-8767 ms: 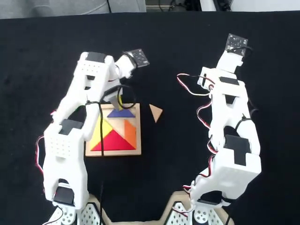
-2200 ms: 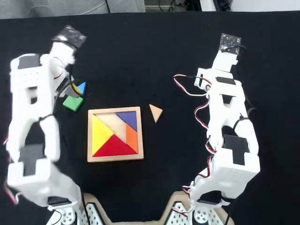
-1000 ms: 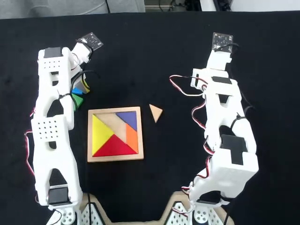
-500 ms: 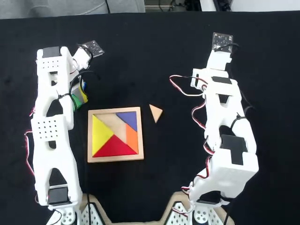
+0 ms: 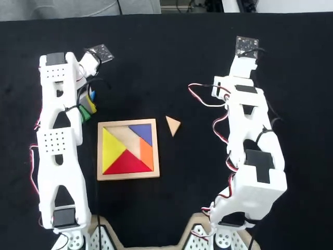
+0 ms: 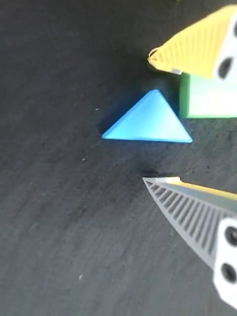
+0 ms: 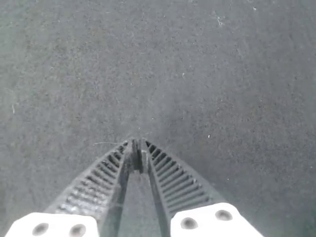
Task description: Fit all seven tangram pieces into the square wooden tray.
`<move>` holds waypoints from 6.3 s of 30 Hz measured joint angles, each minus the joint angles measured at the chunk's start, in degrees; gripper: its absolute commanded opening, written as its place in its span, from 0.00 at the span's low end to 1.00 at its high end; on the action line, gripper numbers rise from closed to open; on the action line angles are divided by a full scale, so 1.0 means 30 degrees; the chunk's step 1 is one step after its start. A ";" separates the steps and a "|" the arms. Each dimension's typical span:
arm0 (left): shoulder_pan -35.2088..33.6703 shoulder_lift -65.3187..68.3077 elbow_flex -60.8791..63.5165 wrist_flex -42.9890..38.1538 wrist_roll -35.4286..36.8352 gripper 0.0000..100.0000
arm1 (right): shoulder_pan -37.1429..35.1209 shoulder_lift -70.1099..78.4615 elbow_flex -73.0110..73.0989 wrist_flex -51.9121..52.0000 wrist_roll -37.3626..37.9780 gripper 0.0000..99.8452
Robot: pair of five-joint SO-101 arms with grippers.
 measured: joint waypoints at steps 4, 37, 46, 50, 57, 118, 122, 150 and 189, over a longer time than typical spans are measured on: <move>0.0117 0.0234 -0.0586 0.0000 0.0205 0.32 | 0.0000 0.0000 0.0000 0.0000 0.0000 0.02; 0.0733 0.0205 -0.0293 0.1407 0.0352 0.11 | 0.0000 0.0000 0.0000 0.0000 0.0000 0.02; 0.0967 0.0147 -0.1231 0.3282 0.0527 0.11 | 0.0000 0.0000 0.0000 0.0000 0.0000 0.02; 0.1641 -0.0996 -0.1465 0.3722 0.1846 0.11 | 0.0000 0.0000 0.0000 0.0000 0.0000 0.02; 0.2960 -0.5128 0.1377 0.3751 0.2110 0.11 | 0.0000 0.0000 0.0000 0.0000 0.0000 0.02; 0.6007 -2.5993 3.1678 -0.7062 0.0762 0.30 | 0.0088 0.0000 0.0000 0.0000 0.0000 0.02; 0.4190 -2.9832 3.2293 -0.6564 0.3253 0.30 | 0.0088 0.0000 0.0000 0.0000 0.0000 0.02; -0.2139 -4.3868 5.2015 -2.0747 1.9897 0.30 | -0.2110 -0.0234 0.0293 0.2315 0.2139 0.01; -0.1524 -4.3868 5.2044 -2.1187 1.9487 0.30 | -0.9612 -0.5802 0.3692 1.1311 1.1692 0.01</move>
